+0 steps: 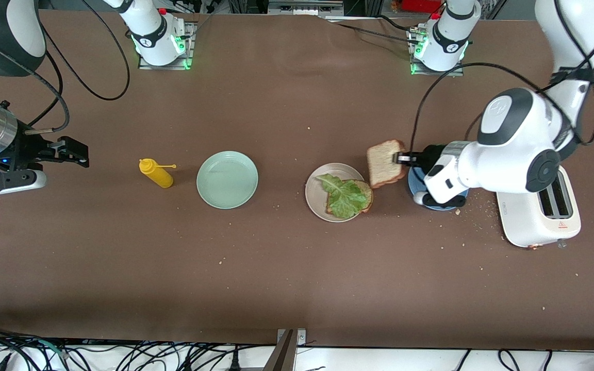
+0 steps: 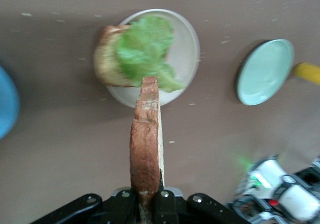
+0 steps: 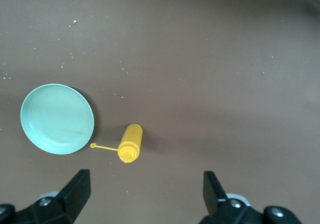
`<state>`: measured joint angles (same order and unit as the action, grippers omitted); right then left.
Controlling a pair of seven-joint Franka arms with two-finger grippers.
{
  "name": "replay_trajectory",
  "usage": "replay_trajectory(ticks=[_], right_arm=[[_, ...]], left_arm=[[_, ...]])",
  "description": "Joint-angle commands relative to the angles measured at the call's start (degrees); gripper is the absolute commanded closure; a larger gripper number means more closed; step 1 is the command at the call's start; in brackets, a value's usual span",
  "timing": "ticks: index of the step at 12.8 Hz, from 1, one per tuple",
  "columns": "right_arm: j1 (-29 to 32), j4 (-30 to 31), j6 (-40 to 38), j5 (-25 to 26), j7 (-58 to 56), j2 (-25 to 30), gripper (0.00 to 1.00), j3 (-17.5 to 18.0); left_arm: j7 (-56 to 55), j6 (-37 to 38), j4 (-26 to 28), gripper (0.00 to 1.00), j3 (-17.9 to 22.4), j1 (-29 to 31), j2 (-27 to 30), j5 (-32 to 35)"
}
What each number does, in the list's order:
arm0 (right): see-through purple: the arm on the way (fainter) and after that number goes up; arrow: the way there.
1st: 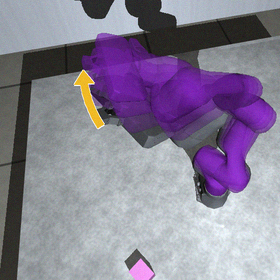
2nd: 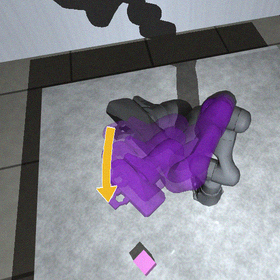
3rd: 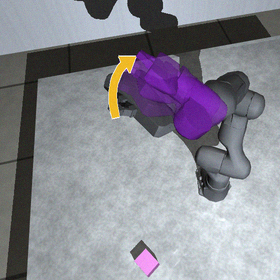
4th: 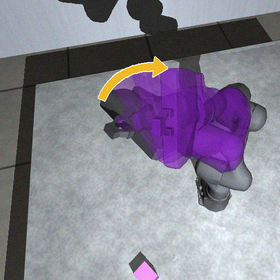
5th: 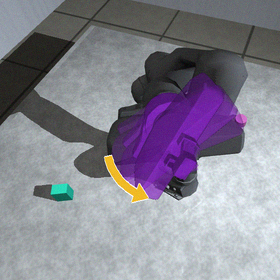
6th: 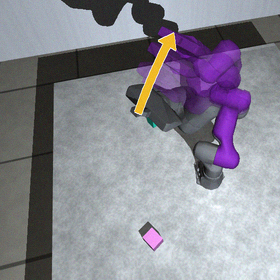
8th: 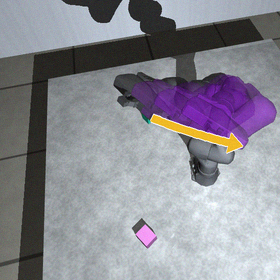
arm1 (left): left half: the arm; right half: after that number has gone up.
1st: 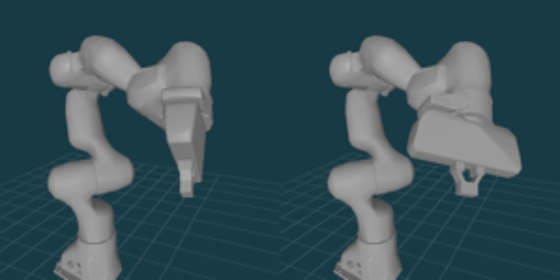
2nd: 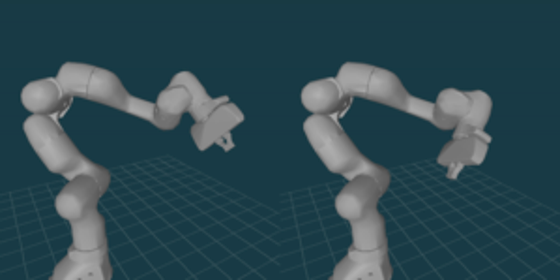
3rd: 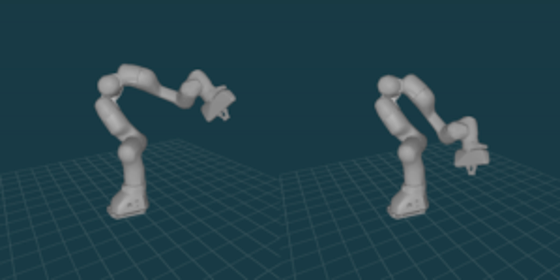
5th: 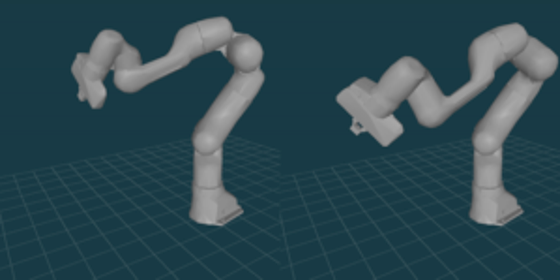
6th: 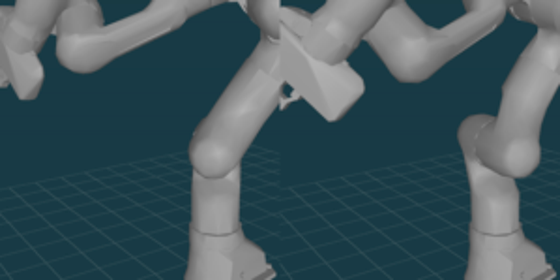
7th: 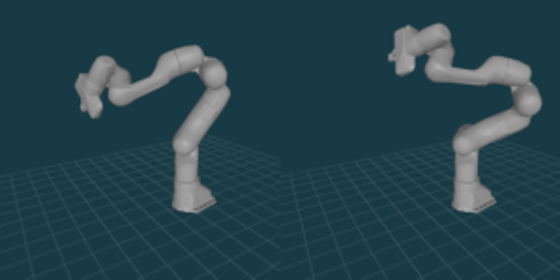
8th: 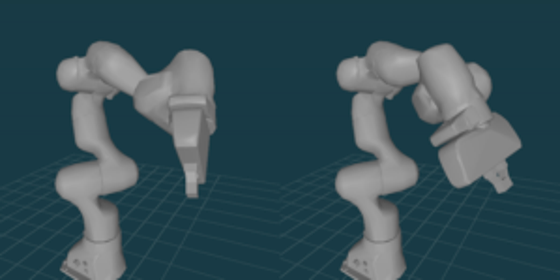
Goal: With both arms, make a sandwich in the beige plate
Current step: 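Carry the bread slice with the left gripper over the beige plate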
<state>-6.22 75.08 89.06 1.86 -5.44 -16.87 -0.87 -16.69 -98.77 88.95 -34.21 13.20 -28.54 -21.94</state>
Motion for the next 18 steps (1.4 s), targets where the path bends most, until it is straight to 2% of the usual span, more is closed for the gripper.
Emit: replay_trajectory(ticks=[1,5,7,12,13,15,18], right_arm=[[0.16,0.07,-0.47,0.08,0.08,0.35,0.0,-0.01],[-0.02,-0.02,-0.03,0.08,0.08,0.44,0.0,-0.01],[-0.02,-0.02,0.06,0.08,0.08,0.35,0.0,-0.01],[-0.02,0.07,0.06,0.08,0.08,0.26,0.0,-0.01],[-0.02,0.07,0.06,0.08,0.08,0.35,0.0,-0.01],[-0.02,0.07,0.06,0.08,0.08,0.26,0.0,-0.01],[-0.02,0.07,0.06,0.08,-0.01,0.26,0.0,-0.01]], left_arm=[[0.68,-3.35,-1.5,1.0,-0.07,-0.37,-4.58,-6.69],[18.21,-8.02,-1.5,1.0,0.02,-0.46,-12.39,-9.17],[26.58,-11.43,-0.72,1.0,0.02,-0.55,-15.04,-14.07],[31.01,-13.12,-0.27,1.0,0.37,-0.55,-17.86,-14.89],[31.01,-13.12,0.08,0.91,0.46,-0.55,-18.13,-14.8],[31.01,-13.21,0.25,0.0,1.07,-0.46,-18.31,-14.01],[31.1,-13.12,1.13,0.0,2.04,-0.55,-18.31,-13.83]])
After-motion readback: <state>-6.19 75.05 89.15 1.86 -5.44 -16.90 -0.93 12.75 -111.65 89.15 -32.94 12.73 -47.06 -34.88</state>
